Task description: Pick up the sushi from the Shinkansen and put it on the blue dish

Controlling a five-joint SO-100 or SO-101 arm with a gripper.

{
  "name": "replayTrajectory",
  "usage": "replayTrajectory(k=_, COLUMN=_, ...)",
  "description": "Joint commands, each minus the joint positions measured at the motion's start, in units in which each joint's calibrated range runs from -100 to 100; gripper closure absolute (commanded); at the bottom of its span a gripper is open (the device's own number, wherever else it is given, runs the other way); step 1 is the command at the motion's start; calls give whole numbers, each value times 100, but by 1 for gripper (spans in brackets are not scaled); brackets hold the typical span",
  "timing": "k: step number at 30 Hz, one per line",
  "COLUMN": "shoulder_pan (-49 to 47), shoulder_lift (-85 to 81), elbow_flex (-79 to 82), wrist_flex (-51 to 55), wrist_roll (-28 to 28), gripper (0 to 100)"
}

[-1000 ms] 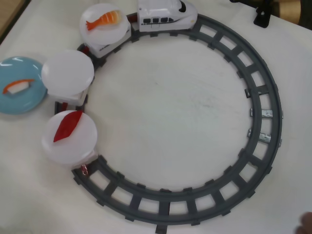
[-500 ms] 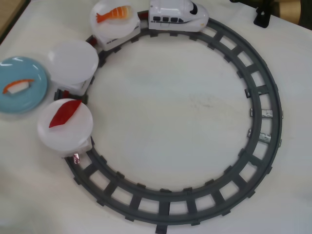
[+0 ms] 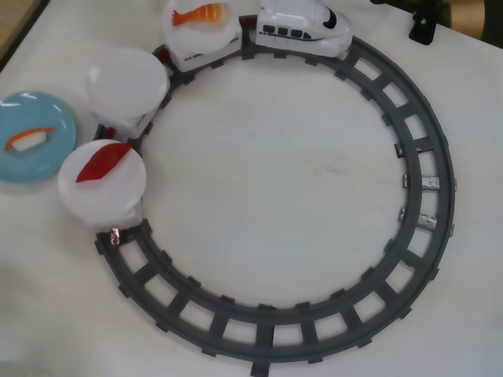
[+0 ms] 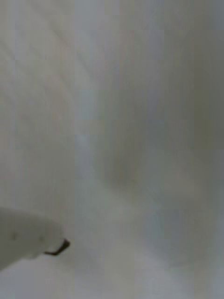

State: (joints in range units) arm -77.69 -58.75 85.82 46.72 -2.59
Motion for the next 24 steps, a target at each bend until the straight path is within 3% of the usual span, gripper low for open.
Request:
replayTrajectory(k=1, shoulder_pan=75, shoulder_lift=-85, elbow_flex=-232, wrist_flex=113, wrist_roll=2, gripper=85)
replayTrajectory(k=6, shoulder_pan=101, shoulder_lift=-624, elbow_flex=-196, wrist_flex=249, wrist_roll=8, gripper=85)
replayTrajectory(k=18, shoulder_pan=330, shoulder_lift=-3909, elbow_flex=462, wrist_flex=1922, wrist_roll=23, gripper=85)
replayTrajectory(k=24, shoulder_pan=330, shoulder_lift=-3909, elbow_flex=634, wrist_flex=1931, wrist_roll=23, gripper=85)
